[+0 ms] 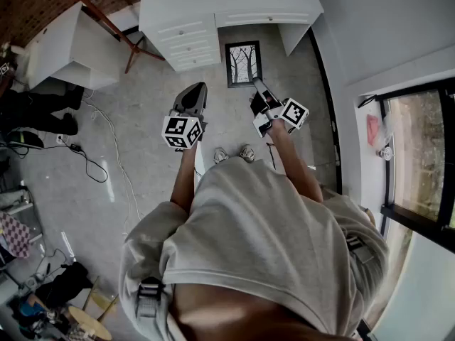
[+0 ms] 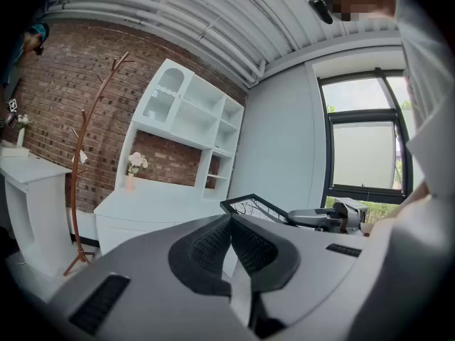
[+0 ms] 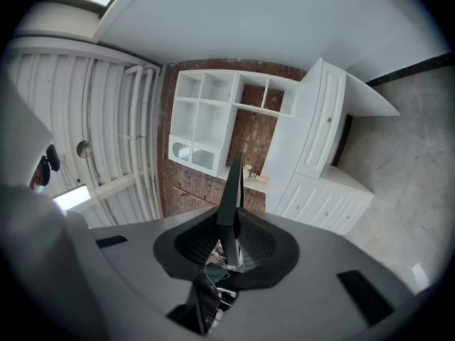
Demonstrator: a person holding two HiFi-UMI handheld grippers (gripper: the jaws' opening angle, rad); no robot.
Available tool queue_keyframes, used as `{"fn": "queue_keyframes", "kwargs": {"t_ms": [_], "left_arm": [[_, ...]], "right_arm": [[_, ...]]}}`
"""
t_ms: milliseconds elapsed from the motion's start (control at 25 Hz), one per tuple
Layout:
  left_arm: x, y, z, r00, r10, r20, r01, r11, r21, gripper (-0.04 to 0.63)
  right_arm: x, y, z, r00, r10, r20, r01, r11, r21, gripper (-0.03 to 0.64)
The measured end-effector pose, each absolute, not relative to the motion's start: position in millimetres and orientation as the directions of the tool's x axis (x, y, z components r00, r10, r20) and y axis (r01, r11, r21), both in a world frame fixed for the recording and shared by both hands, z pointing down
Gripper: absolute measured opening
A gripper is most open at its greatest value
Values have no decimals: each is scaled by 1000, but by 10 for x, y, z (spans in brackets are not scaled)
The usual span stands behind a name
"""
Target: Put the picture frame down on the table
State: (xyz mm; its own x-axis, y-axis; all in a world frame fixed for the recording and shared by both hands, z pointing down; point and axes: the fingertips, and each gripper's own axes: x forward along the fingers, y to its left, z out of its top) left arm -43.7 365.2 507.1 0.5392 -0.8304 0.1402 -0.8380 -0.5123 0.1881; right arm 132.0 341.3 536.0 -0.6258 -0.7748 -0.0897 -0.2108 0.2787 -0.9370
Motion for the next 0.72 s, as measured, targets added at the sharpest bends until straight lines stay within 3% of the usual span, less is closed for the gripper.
{"fn": "queue_keyframes", "kwargs": {"t_ms": [720], "left_arm": [[-109,3684,5058,491,-858,150,-867,-465,179,15]], "right_arm": [[1777,3433,5386,-621,-775,-118,-155,269,-951,87]]}}
